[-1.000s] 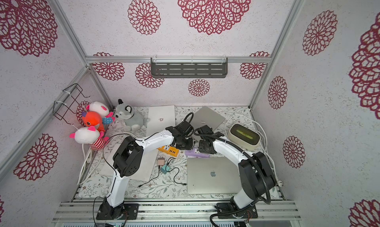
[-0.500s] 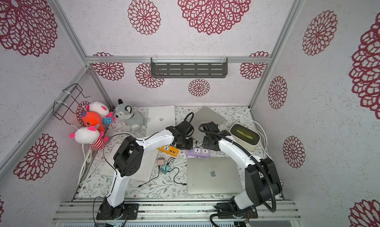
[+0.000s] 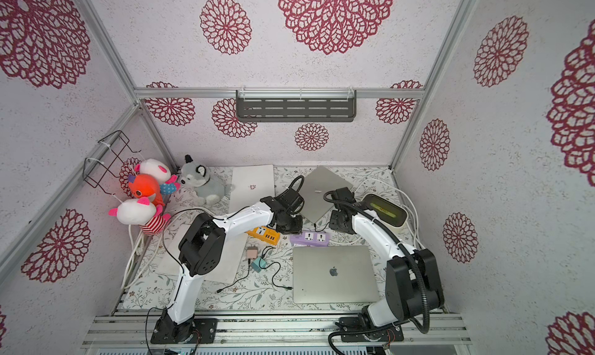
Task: Unplug the laptop charger
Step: Place the plug at the center of the board.
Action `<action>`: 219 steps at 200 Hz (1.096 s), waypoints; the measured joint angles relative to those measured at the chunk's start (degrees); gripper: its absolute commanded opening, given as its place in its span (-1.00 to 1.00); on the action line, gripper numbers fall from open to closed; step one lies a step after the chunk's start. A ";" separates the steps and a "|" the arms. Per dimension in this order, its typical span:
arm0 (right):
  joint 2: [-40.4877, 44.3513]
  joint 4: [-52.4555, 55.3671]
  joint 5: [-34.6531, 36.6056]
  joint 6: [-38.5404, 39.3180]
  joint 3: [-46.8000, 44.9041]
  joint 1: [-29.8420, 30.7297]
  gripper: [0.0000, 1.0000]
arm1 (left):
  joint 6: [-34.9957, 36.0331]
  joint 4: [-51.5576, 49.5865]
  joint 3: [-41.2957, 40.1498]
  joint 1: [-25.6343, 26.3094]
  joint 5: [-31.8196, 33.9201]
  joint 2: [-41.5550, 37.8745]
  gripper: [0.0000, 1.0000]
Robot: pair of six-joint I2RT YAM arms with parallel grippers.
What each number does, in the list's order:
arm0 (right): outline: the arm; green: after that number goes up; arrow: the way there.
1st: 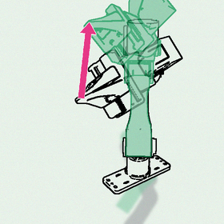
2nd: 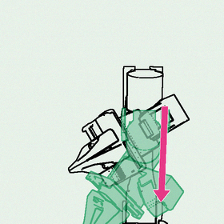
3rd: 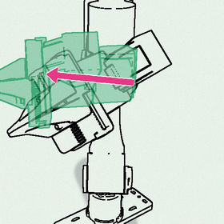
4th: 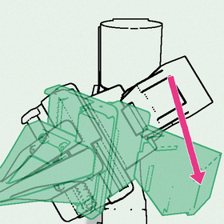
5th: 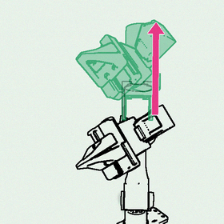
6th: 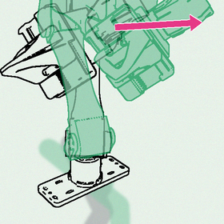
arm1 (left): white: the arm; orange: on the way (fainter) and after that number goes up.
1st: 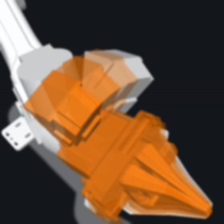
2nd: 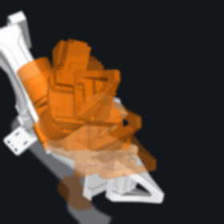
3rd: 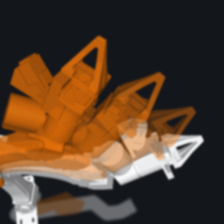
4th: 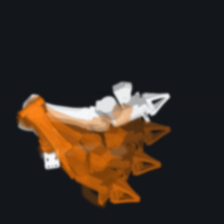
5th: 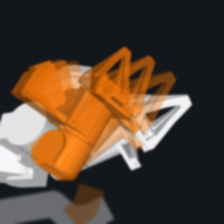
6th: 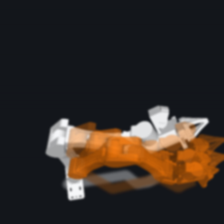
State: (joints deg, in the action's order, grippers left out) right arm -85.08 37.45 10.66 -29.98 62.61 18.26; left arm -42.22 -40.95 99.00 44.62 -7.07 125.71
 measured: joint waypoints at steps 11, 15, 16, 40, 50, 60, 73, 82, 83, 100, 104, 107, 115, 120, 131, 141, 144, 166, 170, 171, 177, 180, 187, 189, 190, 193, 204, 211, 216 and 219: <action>-0.50 -0.31 -0.39 0.55 0.00 -0.50 -0.44 | 0.09 -0.09 0.07 0.02 0.02 0.00 -0.39; -0.72 -0.39 -0.42 0.66 0.00 -0.63 -0.44 | 0.09 -0.09 0.07 0.02 0.02 0.00 -0.39; -0.81 -0.42 -0.42 0.70 0.00 -0.66 -0.44 | 0.09 -0.09 0.07 0.02 0.02 0.00 -0.39; -3.50 -0.72 -0.66 1.86 0.15 -0.94 -0.44 | 0.17 -0.09 0.07 0.02 0.02 0.00 -0.39; -4.68 -0.87 -0.76 2.05 0.17 -0.98 -0.44 | 0.20 -0.09 0.07 0.02 0.04 0.00 -0.38; -5.73 -0.96 -0.92 2.27 0.17 -0.98 -0.44 | 0.22 -0.07 0.07 0.02 0.07 0.00 -0.38; -6.82 -1.16 -1.22 2.54 0.17 -0.98 -0.44 | 0.22 -0.07 0.07 0.02 0.09 0.00 -0.38; -7.37 -1.25 -1.51 2.60 0.17 -0.98 -0.44 | 0.22 -0.04 0.07 0.02 0.07 -0.02 -0.38; -7.48 -1.27 -1.51 2.60 0.17 -0.98 -0.44 | 0.22 -0.04 0.07 0.02 0.07 -0.02 -0.37; -8.24 -1.40 -1.88 3.02 0.17 -0.98 -0.44 | 0.22 -0.13 0.09 0.02 0.04 -0.11 -0.37; -8.37 -1.44 -1.92 3.04 0.17 -0.98 -0.44 | 0.22 -0.22 0.09 0.02 0.07 -0.13 -0.37; -8.46 -1.44 -1.92 3.04 0.17 -0.98 -0.44 | 0.22 -0.24 0.09 0.02 0.04 -0.13 -0.37; -8.63 -1.46 -1.92 3.13 0.17 -1.01 -0.44 | 0.22 -0.31 0.09 0.02 0.04 -0.22 -0.37; -8.72 -1.46 -1.95 3.21 0.17 -1.01 -0.44 | 0.22 -0.39 0.09 0.02 0.07 -0.31 -0.37; -8.90 -1.53 -1.99 3.41 0.17 -1.01 -0.44 | 0.22 -0.55 0.09 0.02 0.11 -0.61 -0.37; -9.01 -1.60 -2.08 3.43 0.17 -1.01 -0.44 | 0.22 -0.55 0.07 0.02 0.11 -1.09 -0.37; -9.07 -1.60 -2.12 3.45 0.17 -1.01 -0.44 | 0.22 -0.59 0.04 0.00 0.11 -1.25 -0.37; -9.38 -1.66 -2.47 3.45 0.17 -1.01 -0.44 | 0.22 -0.55 0.02 -0.04 0.11 -2.62 -0.37; -9.49 -1.68 -2.56 3.43 0.17 -1.01 -0.44 | 0.22 -0.52 0.00 -0.04 0.11 -2.86 -0.37; -9.51 -1.68 -2.58 3.45 0.17 -1.01 -0.44 | 0.22 -0.52 -0.02 -0.04 0.11 -2.97 -0.37; -9.70 -1.75 -2.73 3.43 0.17 -1.01 -0.44 | 0.22 -0.52 -0.07 -0.07 0.09 -3.28 -0.37; -9.84 -1.79 -2.84 3.43 0.17 -1.01 -0.44 | 0.22 -0.52 -0.09 -0.13 0.11 -3.39 -0.37; -10.10 -1.86 -2.97 3.43 0.17 -1.03 -0.44 | 0.22 -0.48 -0.17 -0.22 0.11 -3.69 -0.37; -10.16 -1.90 -2.97 3.45 0.17 -1.03 -0.44 | 0.22 -0.50 -0.20 -0.24 0.11 -3.78 -0.37; -10.23 -1.92 -2.99 3.45 0.17 -1.03 -0.44 | 0.22 -0.50 -0.20 -0.26 0.11 -3.80 -0.37; -10.34 -2.03 -2.95 3.43 0.17 -1.03 -0.44 | 0.22 -0.48 -0.28 -0.31 0.11 -3.89 -0.37; -10.40 -2.49 -2.99 3.45 0.17 -1.05 -0.44 | 0.22 -0.55 -0.61 -0.42 0.13 -4.22 -0.37; -10.49 -2.71 -2.99 3.43 0.17 -1.05 -0.44 | 0.26 -0.79 -0.72 -0.44 0.22 -4.33 -0.37; -10.51 -2.86 -2.97 3.45 0.17 -1.05 -0.44 | 0.37 -0.96 -0.74 -0.44 0.33 -4.37 -0.37; -10.58 -2.95 -2.99 3.45 0.17 -1.05 -0.44 | 0.42 -0.98 -0.83 -0.46 0.35 -4.39 -0.37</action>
State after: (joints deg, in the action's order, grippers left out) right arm -95.66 34.50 7.66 -26.52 62.78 17.21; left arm -41.80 -41.93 98.17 44.16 -6.72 121.32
